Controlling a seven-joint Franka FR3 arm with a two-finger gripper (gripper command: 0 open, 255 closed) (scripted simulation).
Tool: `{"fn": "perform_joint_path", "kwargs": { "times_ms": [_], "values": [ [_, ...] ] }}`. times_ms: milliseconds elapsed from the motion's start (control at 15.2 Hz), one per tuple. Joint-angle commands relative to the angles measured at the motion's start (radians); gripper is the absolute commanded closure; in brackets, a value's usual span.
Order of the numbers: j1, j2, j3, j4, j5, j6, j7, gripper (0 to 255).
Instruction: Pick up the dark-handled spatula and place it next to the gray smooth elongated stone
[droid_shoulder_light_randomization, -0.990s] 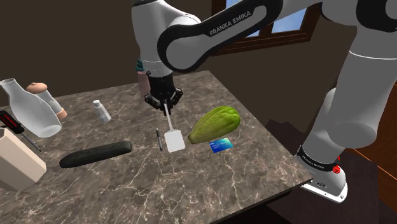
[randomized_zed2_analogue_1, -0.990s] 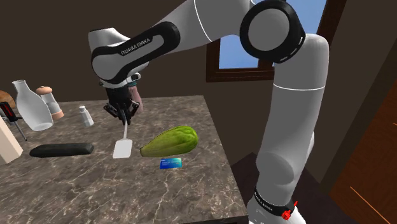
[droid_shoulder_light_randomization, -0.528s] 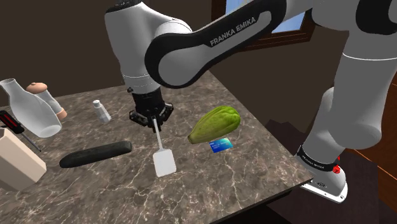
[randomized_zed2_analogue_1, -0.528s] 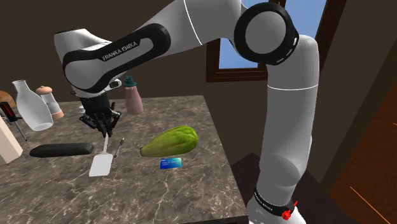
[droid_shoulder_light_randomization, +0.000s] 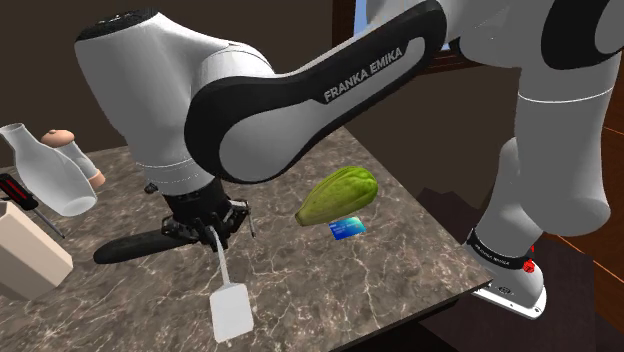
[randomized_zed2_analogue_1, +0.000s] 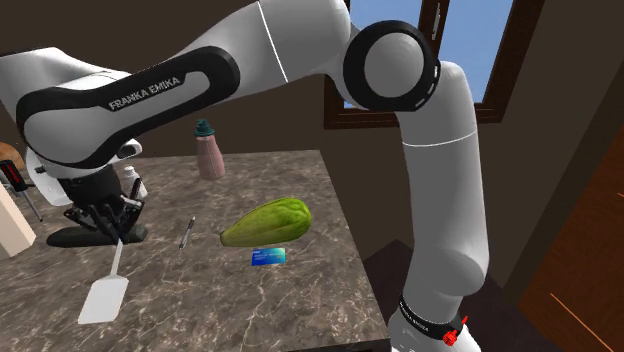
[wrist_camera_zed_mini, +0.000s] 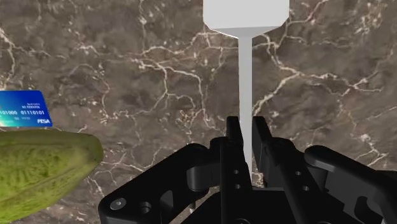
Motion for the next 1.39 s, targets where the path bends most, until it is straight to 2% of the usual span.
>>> {"fn": "perform_joint_path", "kwargs": {
  "times_ms": [0,528,1320],
  "values": [
    [0.041,0.037,0.007,0.052,-0.020,-0.023,0.045,255],
    [0.247,0.250,0.007,0.363,-0.113,-0.153,0.191,255],
    [0.231,0.273,-0.005,0.233,-0.131,-0.008,0.217,255]
  ]
}}
